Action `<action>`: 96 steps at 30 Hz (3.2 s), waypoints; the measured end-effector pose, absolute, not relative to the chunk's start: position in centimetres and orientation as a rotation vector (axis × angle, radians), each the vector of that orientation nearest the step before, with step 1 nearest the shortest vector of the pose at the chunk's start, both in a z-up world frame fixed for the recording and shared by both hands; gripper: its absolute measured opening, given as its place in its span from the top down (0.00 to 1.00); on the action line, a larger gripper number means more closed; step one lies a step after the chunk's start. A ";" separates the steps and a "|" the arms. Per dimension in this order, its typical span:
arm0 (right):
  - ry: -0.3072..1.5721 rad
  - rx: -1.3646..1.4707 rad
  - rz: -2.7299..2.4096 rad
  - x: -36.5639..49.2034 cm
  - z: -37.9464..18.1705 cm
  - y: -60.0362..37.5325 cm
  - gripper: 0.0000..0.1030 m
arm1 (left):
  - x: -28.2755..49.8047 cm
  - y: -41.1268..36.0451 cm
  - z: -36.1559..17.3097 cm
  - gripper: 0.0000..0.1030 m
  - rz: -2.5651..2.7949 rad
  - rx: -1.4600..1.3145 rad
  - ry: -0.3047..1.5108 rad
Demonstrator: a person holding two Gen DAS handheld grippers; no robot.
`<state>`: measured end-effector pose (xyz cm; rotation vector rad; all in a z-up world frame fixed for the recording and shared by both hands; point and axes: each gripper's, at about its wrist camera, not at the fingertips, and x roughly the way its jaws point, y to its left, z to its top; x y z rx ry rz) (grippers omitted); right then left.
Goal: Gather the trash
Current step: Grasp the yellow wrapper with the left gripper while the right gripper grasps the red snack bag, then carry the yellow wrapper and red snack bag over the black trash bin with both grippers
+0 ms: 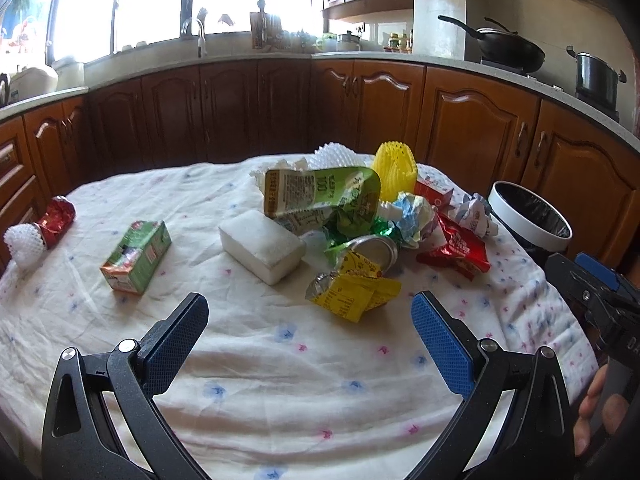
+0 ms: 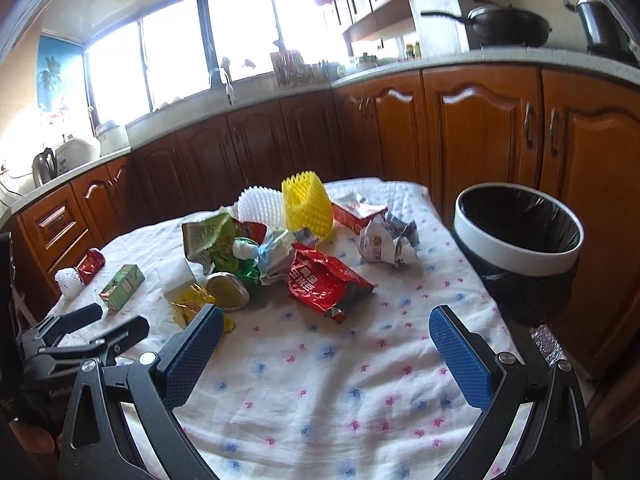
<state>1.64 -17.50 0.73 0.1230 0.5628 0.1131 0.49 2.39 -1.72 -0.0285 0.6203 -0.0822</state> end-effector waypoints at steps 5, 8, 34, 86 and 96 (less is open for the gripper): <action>0.628 0.151 0.155 4.2 0.2 -17.4 0.02 | 1.8 1.7 -2.4 0.00 -0.112 -0.017 0.681; 0.686 0.174 0.172 6.0 -0.5 -17.3 0.07 | 3.0 1.5 -2.9 0.01 -0.124 -0.021 0.723; 0.760 0.307 0.236 8.0 -1.7 -19.3 0.85 | 6.5 0.2 -3.6 0.74 -0.291 -0.078 0.819; 0.818 0.403 0.027 16.1 2.1 -42.5 0.83 | 19.3 -26.3 3.6 0.75 -0.685 0.096 0.829; 0.863 0.404 0.026 16.2 1.0 -43.5 0.50 | 21.8 -29.5 1.4 0.71 -0.688 0.115 0.916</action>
